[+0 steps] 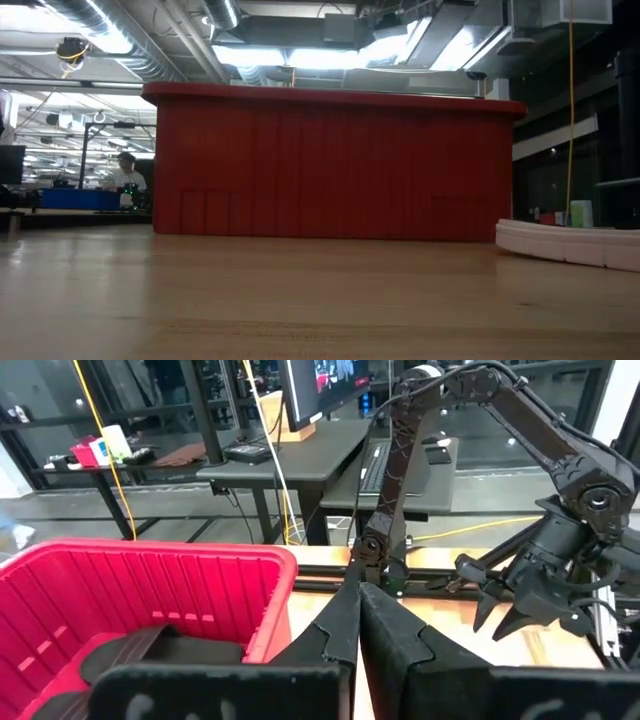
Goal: Pick and place slides into bin
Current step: Put the pink slide into the bin
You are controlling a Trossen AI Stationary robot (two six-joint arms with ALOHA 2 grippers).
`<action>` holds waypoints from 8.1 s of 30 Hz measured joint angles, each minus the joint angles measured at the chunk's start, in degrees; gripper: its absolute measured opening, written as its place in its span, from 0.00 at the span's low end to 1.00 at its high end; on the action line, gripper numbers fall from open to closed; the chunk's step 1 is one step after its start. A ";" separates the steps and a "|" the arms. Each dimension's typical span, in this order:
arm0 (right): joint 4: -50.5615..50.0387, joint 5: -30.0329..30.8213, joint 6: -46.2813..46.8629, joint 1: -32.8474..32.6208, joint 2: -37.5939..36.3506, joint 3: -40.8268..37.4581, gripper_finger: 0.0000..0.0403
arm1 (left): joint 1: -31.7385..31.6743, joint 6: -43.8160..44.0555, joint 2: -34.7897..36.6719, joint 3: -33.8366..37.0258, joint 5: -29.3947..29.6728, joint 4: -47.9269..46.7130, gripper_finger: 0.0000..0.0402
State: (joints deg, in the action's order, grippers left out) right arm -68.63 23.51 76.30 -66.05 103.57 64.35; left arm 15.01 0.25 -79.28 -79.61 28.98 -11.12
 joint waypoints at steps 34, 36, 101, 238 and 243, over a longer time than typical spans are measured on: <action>0.22 -0.10 3.99 4.01 0.00 -2.05 0.01 | 0.01 0.44 0.01 0.00 0.01 -2.97 0.02; 0.30 -0.26 4.47 4.01 0.00 -2.05 0.01 | 0.00 0.44 -0.01 0.00 0.01 -2.97 0.01; -21.37 4.02 9.75 1.11 19.43 26.28 0.28 | 0.00 -1.01 -0.01 0.00 -0.17 -4.54 0.00; -8.62 31.35 -24.33 10.35 -19.08 13.78 0.00 | 0.00 -24.87 0.00 0.02 -3.99 -6.37 0.00; -1.20 31.54 -37.66 14.80 -21.01 13.78 0.00 | -0.49 -29.64 -0.01 0.02 -10.26 -6.31 0.00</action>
State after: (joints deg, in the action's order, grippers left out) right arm -69.82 55.05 38.64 -51.25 82.55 78.13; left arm 14.51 -29.38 -79.28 -79.59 18.72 -17.43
